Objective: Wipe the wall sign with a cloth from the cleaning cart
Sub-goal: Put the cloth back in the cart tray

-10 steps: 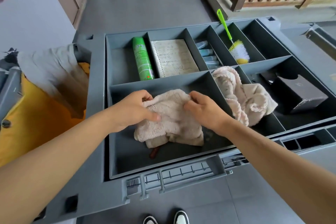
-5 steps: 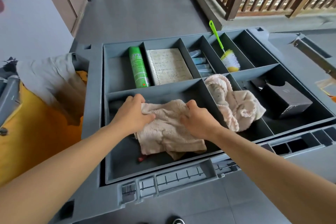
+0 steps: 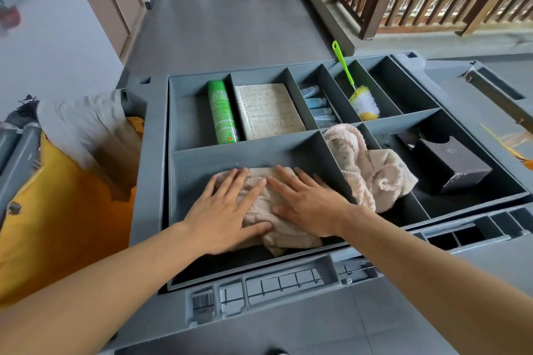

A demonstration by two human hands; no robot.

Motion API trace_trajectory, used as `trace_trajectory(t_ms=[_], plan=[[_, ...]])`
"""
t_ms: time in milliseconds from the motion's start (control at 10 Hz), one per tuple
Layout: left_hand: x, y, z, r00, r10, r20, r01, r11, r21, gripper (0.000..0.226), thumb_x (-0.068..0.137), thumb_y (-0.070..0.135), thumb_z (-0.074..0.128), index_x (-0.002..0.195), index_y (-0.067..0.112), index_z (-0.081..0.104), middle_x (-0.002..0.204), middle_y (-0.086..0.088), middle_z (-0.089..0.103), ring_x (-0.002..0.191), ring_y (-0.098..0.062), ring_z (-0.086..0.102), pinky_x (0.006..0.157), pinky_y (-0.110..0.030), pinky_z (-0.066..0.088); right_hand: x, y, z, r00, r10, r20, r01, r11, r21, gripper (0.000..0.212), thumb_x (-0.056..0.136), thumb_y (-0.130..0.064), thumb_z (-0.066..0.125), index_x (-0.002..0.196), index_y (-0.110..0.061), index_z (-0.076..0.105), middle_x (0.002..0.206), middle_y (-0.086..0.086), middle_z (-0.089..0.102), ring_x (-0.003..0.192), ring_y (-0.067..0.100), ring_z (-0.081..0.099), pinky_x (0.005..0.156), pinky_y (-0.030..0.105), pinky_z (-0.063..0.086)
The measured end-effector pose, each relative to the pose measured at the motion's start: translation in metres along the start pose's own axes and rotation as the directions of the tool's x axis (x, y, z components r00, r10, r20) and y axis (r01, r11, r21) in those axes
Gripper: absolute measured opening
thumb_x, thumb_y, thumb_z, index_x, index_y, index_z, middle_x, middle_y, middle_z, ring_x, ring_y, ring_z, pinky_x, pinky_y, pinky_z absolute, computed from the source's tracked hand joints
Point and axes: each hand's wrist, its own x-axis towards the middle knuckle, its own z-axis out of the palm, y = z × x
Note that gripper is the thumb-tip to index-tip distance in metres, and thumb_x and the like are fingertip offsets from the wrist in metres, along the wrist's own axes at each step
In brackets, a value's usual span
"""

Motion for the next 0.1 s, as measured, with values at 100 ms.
trace_trajectory(t_ms=[100], plan=[[-0.0001, 0.0007, -0.0098, 1.000, -0.012, 0.001, 0.012, 1.000, -0.025, 0.099, 0.076, 0.092, 0.001, 0.157, 0.036, -0.015, 0.169, -0.008, -0.011, 0.156, -0.023, -0.012, 0.125, -0.053, 0.000, -0.0002, -0.0028, -0.0081, 0.999, -0.015, -0.038, 0.015, 1.000, -0.019, 0.069, 0.100, -0.063, 0.020, 0.157, -0.035, -0.007, 0.166, -0.005, -0.016, 0.153, 0.030, -0.011, 0.122, 0.055, 0.002]])
